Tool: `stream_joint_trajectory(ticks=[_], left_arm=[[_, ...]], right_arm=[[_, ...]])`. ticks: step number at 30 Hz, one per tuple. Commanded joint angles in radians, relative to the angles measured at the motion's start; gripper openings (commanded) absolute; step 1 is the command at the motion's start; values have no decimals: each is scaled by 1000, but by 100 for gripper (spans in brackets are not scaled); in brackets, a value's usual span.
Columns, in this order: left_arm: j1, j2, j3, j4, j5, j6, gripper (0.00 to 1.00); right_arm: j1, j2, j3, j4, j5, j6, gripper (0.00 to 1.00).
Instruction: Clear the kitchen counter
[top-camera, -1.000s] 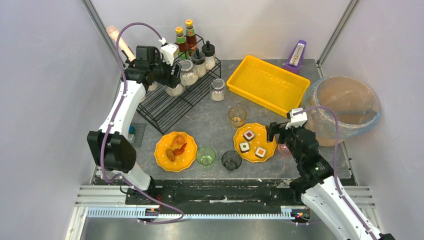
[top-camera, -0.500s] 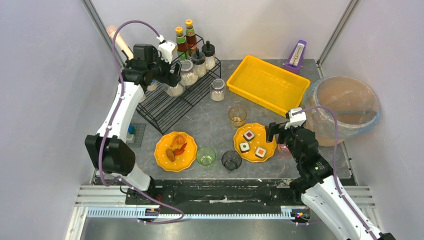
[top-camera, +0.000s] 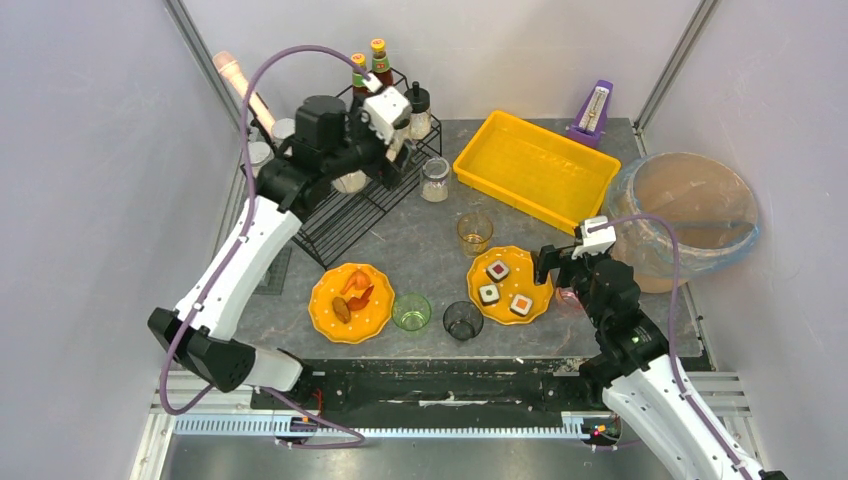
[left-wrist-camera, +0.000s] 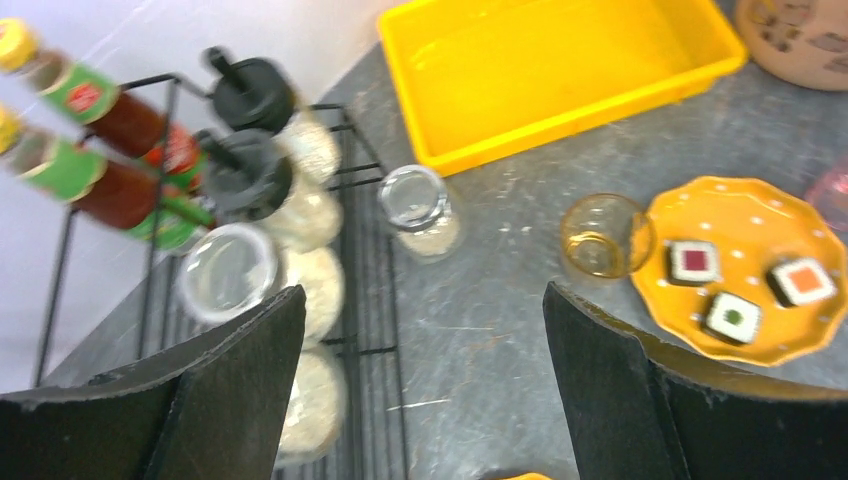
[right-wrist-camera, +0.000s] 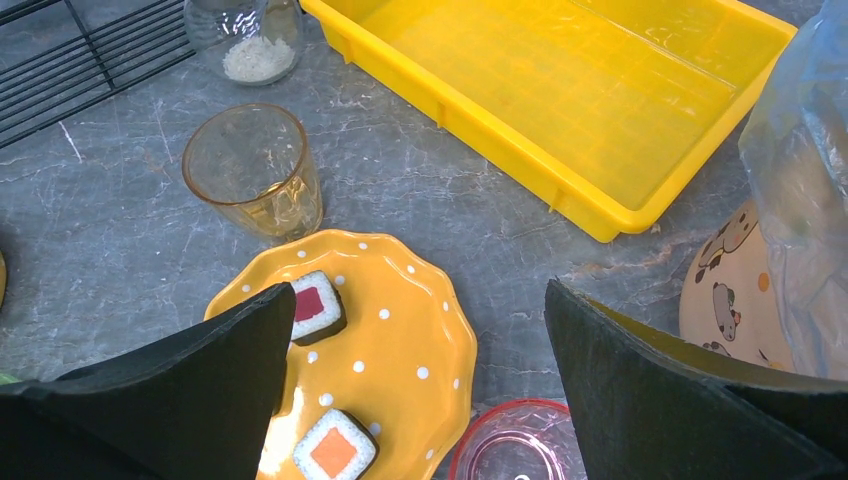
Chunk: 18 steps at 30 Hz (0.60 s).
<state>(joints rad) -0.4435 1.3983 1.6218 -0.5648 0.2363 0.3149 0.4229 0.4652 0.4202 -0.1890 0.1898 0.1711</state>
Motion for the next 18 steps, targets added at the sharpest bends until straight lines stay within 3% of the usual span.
stream_joint_trajectory(ticks=[1, 7, 18], left_arm=[[-94, 51, -16, 54, -12, 24, 93], [-155, 194, -9, 144, -87, -57, 92], [-210, 453, 36, 293, -503, -388, 90]], right_arm=[[2, -14, 31, 17, 14, 1, 98], [3, -34, 35, -11, 31, 19, 98], [2, -74, 50, -84, 90, 52, 98]])
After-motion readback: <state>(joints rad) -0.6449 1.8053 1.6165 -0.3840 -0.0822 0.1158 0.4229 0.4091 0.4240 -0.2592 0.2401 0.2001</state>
